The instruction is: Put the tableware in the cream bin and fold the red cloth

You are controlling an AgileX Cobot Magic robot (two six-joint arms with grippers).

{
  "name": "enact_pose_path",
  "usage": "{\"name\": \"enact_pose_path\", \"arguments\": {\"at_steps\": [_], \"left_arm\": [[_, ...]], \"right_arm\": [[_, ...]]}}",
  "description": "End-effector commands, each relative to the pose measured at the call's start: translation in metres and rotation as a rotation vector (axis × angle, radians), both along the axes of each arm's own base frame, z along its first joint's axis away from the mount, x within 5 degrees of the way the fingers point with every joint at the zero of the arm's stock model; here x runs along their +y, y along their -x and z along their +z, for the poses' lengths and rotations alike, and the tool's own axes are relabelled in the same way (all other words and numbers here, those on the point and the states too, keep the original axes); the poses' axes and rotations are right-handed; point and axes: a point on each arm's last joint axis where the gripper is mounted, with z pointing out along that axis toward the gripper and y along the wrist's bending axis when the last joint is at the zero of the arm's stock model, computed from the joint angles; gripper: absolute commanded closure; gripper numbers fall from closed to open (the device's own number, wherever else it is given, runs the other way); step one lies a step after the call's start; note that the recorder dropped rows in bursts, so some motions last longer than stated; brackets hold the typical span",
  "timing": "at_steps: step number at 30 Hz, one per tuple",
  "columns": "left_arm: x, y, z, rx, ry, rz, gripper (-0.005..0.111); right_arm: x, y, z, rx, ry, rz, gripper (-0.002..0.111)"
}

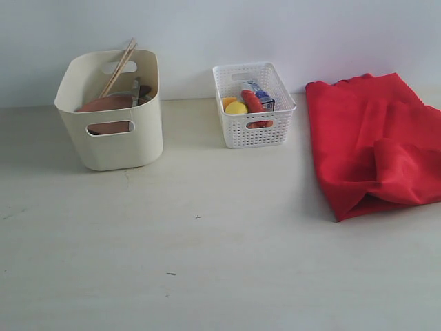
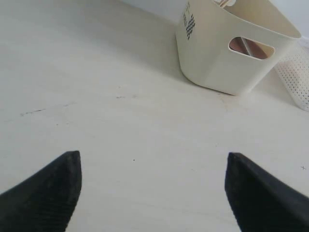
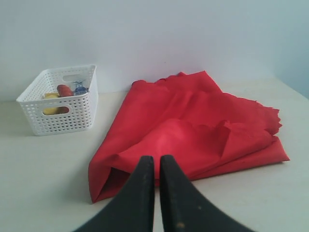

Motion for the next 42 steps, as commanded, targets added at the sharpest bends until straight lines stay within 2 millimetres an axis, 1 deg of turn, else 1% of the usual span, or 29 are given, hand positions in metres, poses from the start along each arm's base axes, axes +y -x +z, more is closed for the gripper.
{"name": "enact_pose_path", "arguments": {"at_steps": [1,42], "left_arm": [[-0.0001,-0.0001,0.0000,-0.011,-0.001,0.000,0.029],[-0.0001,-0.0001,0.0000,-0.011,-0.001,0.000,0.029]], "right_arm": [[0.0009,0.0002,-0.0003,-0.015,0.054,0.018,0.103],[0.0011,0.0002,-0.0002,-0.015,0.043,0.019,0.103]]}}
